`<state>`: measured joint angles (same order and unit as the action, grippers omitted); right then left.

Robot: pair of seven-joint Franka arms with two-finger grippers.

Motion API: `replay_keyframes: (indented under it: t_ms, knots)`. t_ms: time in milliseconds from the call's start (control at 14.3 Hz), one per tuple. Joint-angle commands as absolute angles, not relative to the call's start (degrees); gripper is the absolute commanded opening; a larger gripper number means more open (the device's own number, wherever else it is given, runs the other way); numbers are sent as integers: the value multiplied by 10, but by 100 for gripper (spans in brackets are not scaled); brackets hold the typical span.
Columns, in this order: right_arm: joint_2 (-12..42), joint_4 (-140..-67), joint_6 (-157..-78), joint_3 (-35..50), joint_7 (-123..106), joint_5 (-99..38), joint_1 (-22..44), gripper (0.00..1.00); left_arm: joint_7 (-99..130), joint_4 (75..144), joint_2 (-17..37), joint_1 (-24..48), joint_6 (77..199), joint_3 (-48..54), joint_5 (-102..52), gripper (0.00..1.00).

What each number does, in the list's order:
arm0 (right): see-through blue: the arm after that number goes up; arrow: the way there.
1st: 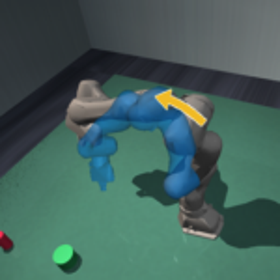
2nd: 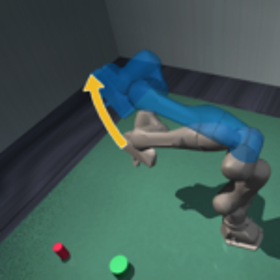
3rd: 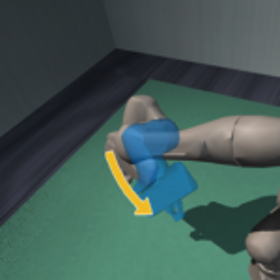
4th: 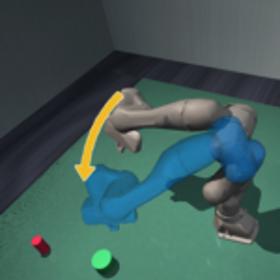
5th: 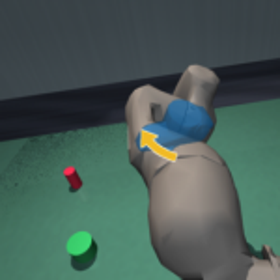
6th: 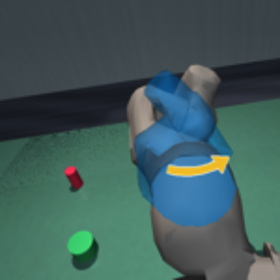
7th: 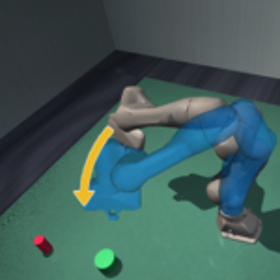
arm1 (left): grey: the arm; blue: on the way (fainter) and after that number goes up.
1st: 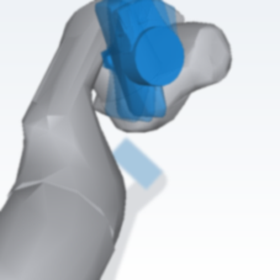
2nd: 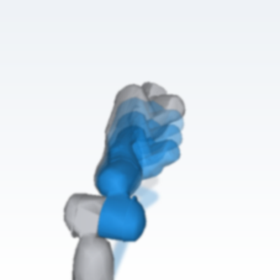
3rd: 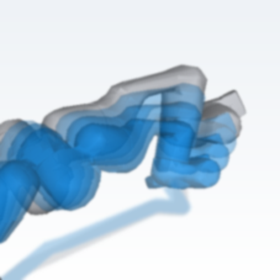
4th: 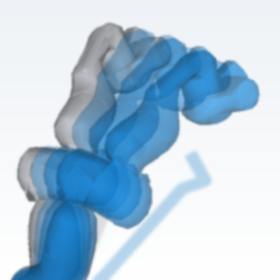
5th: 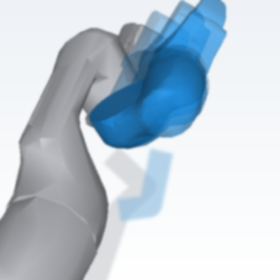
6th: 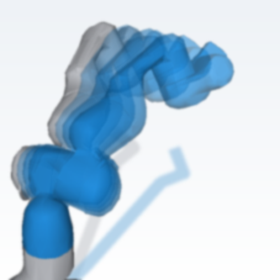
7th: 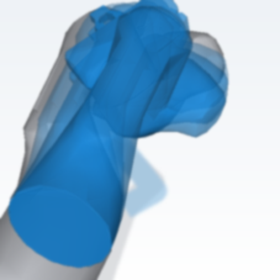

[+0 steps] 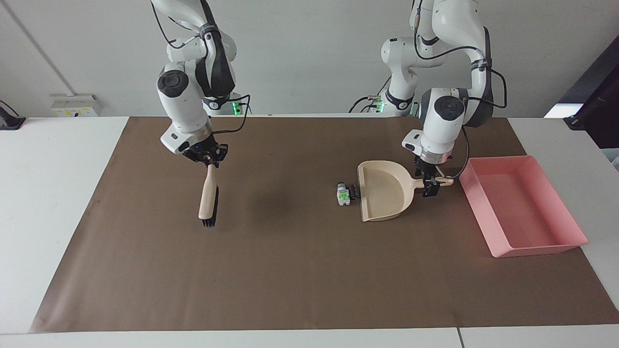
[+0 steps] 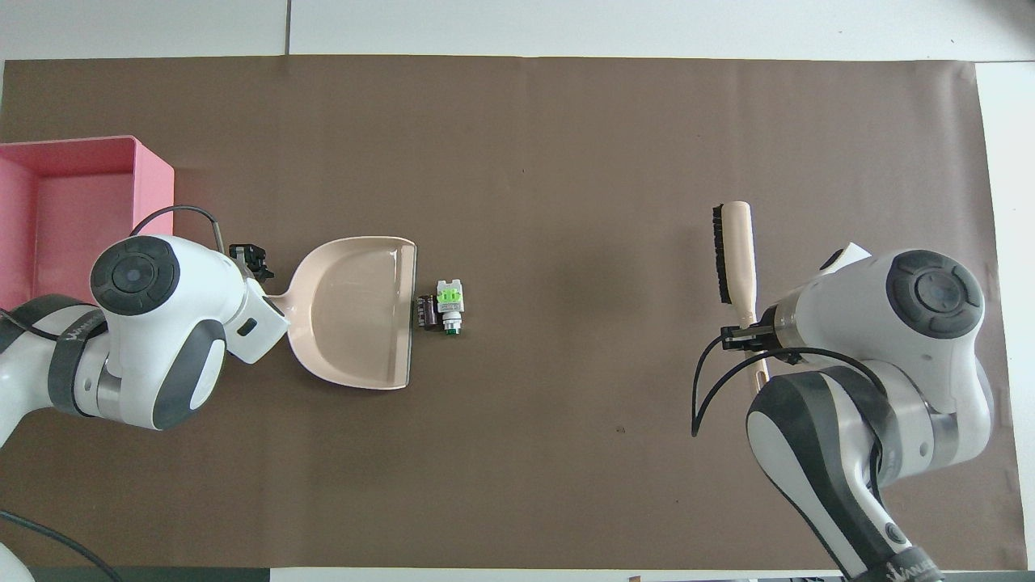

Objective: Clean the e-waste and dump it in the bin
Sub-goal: 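Grasp the brush handle with the right gripper while the left gripper grasps the dustpan, then sweep the component into the dustpan with the brush in the right gripper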

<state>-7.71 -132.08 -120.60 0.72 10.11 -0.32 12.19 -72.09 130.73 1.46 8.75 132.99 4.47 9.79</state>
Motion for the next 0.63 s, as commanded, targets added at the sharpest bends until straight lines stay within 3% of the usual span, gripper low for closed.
replay_keyframes:
  t_ms: [0,280,560]
  knots:
    - [-52,-1262,-1163,6,140,10,164,0,-708,1314,11,91,1335,41,111,54]
    - [17,-1182,-1128,6,275,35,257,0,-709,1308,11,91,1323,41,111,13]
    - [77,-1116,-1105,6,380,35,332,0,-715,1257,9,86,1262,40,111,3]
